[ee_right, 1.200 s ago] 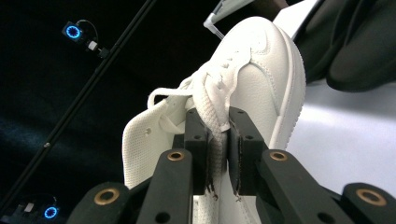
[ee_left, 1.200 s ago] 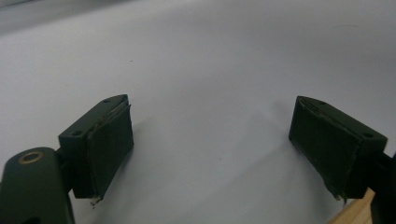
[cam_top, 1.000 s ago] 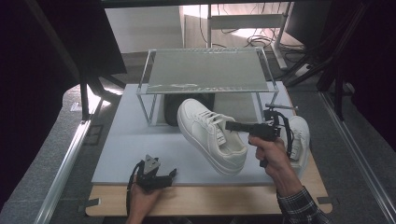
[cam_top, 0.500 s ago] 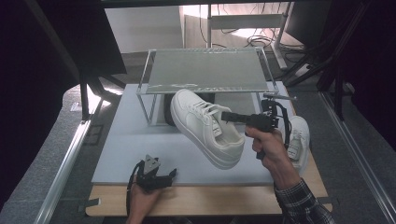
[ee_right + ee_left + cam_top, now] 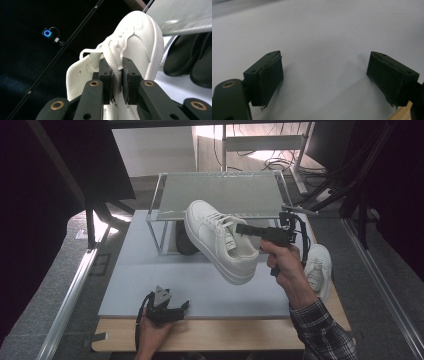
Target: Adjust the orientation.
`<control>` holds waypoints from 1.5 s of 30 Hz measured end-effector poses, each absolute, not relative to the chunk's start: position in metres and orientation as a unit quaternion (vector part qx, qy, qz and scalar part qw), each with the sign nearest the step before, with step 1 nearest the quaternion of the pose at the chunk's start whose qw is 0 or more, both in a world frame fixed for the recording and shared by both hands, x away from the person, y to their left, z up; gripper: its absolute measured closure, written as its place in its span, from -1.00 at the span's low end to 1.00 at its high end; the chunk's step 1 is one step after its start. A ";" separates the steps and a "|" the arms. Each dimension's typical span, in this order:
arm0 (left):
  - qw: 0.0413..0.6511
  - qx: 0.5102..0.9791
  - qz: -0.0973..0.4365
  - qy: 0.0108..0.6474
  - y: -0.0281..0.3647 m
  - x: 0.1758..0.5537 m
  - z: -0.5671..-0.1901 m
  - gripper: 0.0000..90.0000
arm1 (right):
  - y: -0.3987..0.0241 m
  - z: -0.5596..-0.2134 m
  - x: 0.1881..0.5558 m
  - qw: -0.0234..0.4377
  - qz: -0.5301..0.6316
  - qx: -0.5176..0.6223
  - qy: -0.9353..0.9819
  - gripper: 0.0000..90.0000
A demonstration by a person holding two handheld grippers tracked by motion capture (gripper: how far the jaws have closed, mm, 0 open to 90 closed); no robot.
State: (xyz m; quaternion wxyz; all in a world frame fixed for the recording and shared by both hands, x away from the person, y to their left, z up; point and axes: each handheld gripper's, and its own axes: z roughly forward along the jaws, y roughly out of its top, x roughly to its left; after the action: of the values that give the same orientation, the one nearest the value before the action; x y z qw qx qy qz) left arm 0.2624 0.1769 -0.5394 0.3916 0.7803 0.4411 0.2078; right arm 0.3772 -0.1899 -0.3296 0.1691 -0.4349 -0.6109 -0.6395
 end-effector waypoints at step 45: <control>0.391 0.780 0.208 0.442 0.177 0.262 -0.539 -0.71 | -0.166 -0.312 0.457 0.074 -0.627 -0.527 -0.569 0.76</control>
State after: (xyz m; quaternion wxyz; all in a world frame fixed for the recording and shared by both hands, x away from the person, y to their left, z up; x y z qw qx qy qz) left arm 0.2624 0.1768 -0.5395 0.3915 0.7800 0.4415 0.2082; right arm 0.4574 -0.1658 -0.3116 0.0739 -0.5267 -0.5691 -0.6271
